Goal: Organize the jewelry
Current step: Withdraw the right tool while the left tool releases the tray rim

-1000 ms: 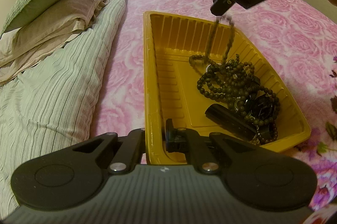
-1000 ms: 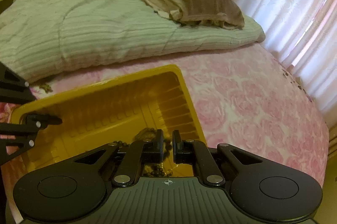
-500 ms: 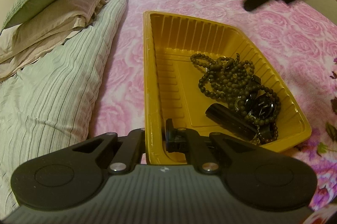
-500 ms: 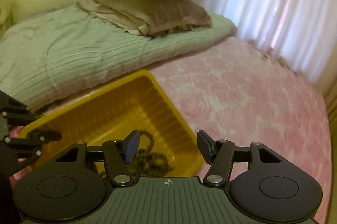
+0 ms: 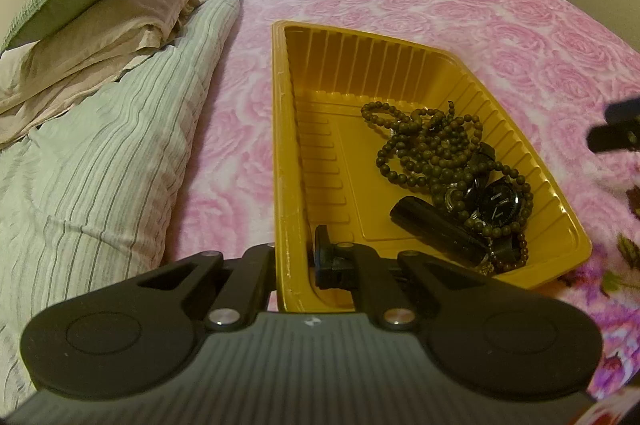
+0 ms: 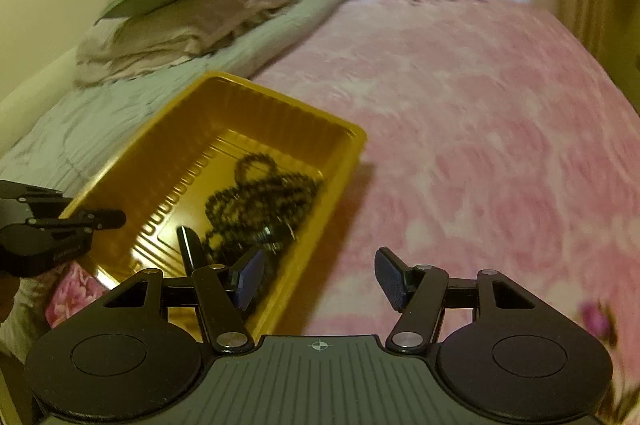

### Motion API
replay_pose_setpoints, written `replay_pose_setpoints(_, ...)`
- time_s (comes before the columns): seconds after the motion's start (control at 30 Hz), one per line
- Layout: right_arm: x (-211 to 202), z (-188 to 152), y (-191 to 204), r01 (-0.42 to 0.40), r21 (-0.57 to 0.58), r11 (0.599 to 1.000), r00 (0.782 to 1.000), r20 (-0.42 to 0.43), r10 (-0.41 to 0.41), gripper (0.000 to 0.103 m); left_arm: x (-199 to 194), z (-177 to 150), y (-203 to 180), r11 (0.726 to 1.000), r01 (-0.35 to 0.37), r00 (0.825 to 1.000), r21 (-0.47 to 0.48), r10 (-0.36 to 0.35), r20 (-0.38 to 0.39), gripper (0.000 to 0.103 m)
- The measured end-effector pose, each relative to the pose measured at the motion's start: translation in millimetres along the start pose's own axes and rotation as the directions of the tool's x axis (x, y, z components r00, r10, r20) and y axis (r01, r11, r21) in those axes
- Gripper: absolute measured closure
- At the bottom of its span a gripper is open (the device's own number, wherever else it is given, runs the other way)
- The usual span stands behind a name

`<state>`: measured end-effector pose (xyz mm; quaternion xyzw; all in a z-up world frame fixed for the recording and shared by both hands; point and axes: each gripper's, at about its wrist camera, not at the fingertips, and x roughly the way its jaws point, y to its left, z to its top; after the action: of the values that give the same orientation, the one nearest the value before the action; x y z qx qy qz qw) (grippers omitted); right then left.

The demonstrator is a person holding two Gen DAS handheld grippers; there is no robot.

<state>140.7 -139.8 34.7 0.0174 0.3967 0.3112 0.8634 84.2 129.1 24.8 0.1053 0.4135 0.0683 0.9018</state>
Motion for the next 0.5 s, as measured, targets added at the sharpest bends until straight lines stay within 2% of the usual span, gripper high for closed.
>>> replay_pose_setpoints(0.3, -22, -41, -23, 0.087, 0.106, 0.991, 0.996, -0.033, -0.084, 0.041, 6, -9, 11, 0.998, 0.047, 0.999, -0.035, -0.046, 0.017, 0.1)
replay_pose_setpoints(0.5, -31, -57, -29, 0.122, 0.125, 0.985, 0.992, -0.049, -0.116, 0.041, 15, -18, 23, 0.993, 0.082, 0.997, -0.09, -0.082, 0.01, 0.097)
